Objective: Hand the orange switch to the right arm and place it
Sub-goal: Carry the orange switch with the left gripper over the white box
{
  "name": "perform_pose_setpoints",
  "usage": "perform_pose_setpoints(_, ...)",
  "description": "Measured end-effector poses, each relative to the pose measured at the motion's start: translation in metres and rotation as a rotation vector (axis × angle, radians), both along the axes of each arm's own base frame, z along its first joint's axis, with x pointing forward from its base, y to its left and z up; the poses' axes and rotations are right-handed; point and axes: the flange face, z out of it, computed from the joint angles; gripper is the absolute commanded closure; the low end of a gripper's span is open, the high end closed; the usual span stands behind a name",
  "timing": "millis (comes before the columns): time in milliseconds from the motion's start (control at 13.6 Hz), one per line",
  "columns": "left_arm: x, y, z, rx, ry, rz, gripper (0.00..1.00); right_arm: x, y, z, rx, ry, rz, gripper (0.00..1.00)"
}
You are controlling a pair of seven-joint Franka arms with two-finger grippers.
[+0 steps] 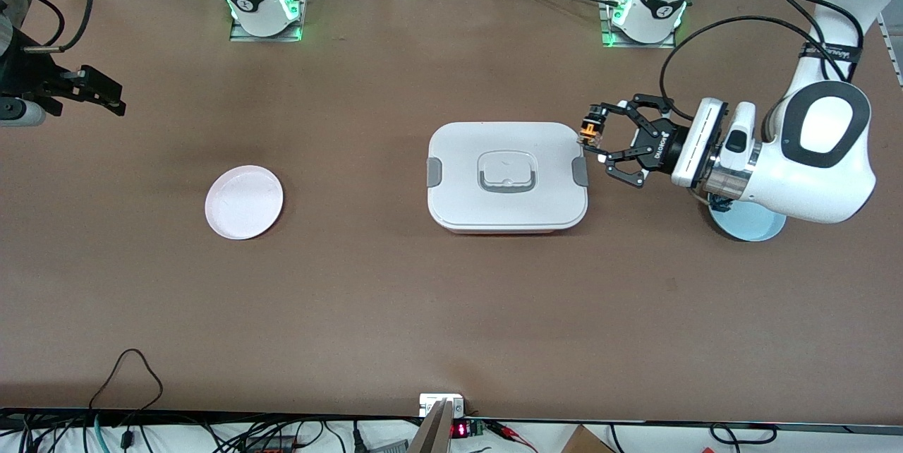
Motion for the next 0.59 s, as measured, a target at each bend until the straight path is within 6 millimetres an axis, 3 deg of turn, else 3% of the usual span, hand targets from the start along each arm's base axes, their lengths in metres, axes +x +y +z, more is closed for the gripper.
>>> perform_pose_setpoints(368,0.005,-0.068,0.028,-0.079,-0.062,0.127,0.99,0.003,0.004,-0.006,-0.001,0.011,0.01,0.0)
perform_pose_setpoints(589,-0.004,-0.118,0.035,-0.099,-0.078,0.193,0.99,0.003,0.005,-0.004,0.003,0.008,0.013,0.0)
